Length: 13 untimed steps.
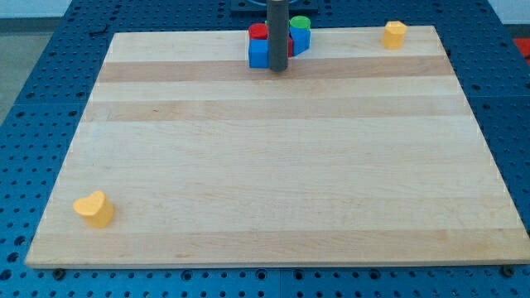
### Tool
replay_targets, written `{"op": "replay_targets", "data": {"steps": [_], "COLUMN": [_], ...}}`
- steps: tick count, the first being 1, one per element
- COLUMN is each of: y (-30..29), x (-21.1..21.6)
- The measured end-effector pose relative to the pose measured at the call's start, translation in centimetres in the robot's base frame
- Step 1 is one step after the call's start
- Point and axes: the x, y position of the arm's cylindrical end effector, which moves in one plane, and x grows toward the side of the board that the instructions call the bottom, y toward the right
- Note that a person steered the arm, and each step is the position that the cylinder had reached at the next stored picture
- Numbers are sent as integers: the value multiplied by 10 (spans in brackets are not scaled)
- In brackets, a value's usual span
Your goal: Move the yellow heart towards the center
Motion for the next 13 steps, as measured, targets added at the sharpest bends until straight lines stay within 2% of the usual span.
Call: {"op": "replay_targets", "data": {"steps": [1,3,4,5,6,7,11,13], "y": [-25,-164,-239,-283,-296,-285,-216,-202], "x": [36,104,172,244,309,318,224,218]}}
